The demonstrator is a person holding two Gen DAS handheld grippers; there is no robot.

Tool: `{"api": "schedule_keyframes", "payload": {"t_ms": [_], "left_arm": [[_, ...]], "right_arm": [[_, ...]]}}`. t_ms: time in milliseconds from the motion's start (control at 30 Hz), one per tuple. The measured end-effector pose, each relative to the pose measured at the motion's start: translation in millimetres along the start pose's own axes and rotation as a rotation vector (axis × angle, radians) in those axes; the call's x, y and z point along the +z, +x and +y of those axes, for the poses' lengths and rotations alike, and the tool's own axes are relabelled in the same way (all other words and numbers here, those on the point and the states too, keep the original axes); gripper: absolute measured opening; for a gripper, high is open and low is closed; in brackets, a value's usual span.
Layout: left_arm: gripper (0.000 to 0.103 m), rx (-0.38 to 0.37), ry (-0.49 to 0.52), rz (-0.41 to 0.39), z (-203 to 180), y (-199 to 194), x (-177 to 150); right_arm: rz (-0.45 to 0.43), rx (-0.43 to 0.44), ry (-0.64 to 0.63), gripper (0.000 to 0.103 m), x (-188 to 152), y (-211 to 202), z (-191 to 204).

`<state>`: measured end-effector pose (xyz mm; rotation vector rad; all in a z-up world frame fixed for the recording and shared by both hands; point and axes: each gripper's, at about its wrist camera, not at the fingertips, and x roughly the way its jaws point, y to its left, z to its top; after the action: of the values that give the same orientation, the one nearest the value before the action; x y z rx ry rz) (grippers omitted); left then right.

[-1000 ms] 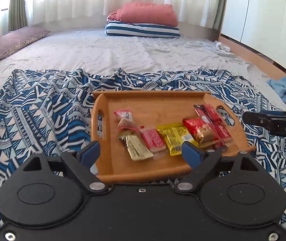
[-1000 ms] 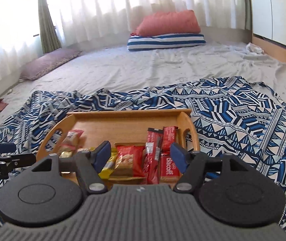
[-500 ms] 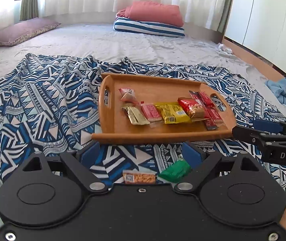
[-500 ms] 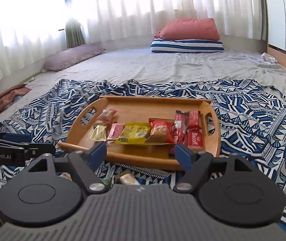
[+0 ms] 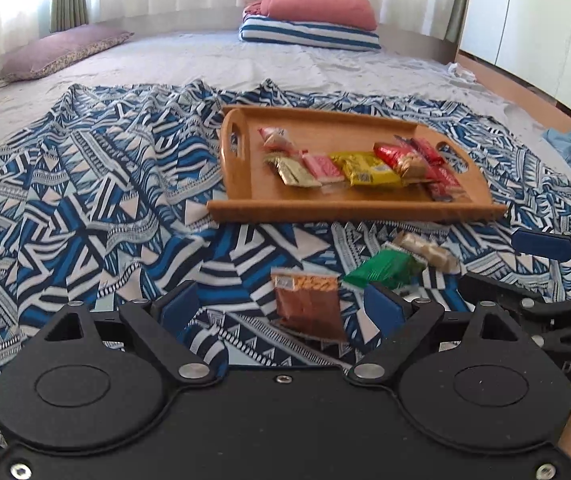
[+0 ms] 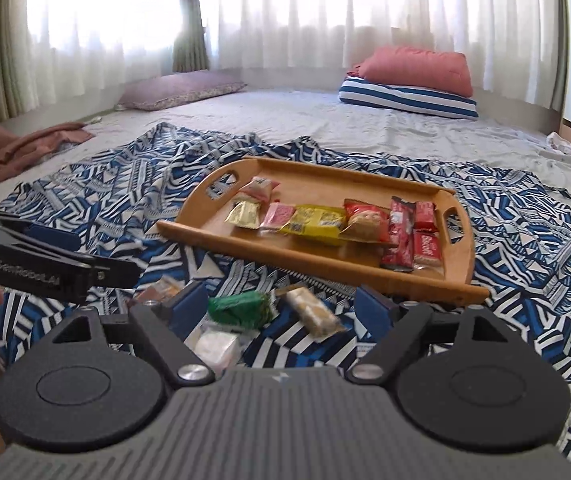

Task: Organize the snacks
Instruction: 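Move both tools back over the remaining snack pile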

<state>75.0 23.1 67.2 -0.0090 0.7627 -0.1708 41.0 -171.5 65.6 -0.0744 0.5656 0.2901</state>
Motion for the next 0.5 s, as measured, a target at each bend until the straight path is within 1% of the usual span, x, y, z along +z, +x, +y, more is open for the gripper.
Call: {"api": "schedule_keyframes", "payload": {"t_ms": [200,500], "left_arm": [[0.089,0.006,-0.005,0.032,1.5,12.2,-7.2],[0.089,-0.003,-0.002,0.064,-6.7,34.5,-9.2]], "right_arm": [[0.005,0.022,-0.054,0.092,-13.9,3.3,19.9],[0.039,0.022,-0.062,0.092,-32.2,14.7,29.3]]}}
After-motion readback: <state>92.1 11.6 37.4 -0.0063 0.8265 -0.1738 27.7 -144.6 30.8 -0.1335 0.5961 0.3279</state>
